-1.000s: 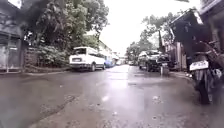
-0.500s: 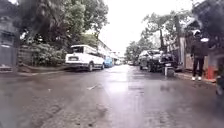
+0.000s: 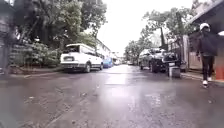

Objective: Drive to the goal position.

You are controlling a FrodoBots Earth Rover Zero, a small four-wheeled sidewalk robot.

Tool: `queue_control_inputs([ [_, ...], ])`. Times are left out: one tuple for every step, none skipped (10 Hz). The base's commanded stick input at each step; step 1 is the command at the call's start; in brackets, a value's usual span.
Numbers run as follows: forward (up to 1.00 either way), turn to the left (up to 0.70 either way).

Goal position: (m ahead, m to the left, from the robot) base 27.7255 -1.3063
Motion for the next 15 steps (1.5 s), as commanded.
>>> queue_control_inputs([
  [1.00,0.00],
  [1.00,0.00],
  [1.00,0.00],
  [1.00,0.00],
  [1.00,0.00],
  [1.00,0.00],
  [1.00,0.00],
  [1.00,0.00],
  [1.00,0.00],
  [1.00,0.00],
  [1.00,0.00],
  [1.00,0.00],
  [1.00,0.00],
  [1.00,0.00],
  [1.00,0.00],
])
